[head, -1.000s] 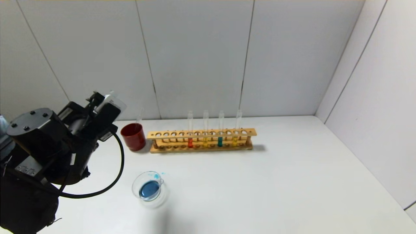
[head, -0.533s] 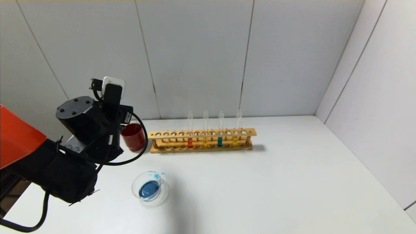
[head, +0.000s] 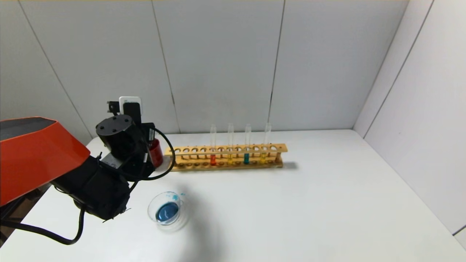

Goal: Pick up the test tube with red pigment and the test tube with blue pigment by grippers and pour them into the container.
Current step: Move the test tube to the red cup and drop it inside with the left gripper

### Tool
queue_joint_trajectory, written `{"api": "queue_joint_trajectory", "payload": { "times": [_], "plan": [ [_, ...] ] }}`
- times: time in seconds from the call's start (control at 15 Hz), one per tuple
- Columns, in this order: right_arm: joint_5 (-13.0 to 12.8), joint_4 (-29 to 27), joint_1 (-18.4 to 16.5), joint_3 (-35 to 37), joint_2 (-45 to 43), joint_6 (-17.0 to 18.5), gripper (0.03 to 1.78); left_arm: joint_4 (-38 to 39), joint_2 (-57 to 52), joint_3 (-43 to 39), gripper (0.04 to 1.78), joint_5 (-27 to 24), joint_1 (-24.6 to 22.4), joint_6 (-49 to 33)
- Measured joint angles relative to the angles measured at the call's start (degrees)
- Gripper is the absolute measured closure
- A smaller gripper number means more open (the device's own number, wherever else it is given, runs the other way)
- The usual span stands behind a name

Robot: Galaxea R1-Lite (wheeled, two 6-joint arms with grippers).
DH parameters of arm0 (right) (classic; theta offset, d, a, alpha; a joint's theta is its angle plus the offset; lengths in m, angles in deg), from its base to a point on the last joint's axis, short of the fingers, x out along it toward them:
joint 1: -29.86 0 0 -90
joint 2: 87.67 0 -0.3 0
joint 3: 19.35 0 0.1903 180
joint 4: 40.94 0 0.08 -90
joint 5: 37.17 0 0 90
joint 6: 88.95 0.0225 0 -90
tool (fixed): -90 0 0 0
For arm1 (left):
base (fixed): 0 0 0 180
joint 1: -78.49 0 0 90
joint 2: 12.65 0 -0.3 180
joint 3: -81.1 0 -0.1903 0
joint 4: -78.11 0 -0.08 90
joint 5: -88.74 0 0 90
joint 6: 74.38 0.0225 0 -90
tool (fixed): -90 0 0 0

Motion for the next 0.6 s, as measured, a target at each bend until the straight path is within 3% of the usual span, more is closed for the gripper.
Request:
{"api": "queue_joint_trajectory", "payload": {
  "times": [0.27,0.6],
  "plan": [
    [-0.02,0.02,0.0,0.0,0.0,0.0,0.06,-0.6,1.74,1.79,1.52,0.13,-0.18,-1.46],
    [-0.02,0.02,0.05,0.0,0.0,0.0,0.06,-11.24,2.88,6.31,1.52,-0.28,-0.24,-10.07]
  ]
}}
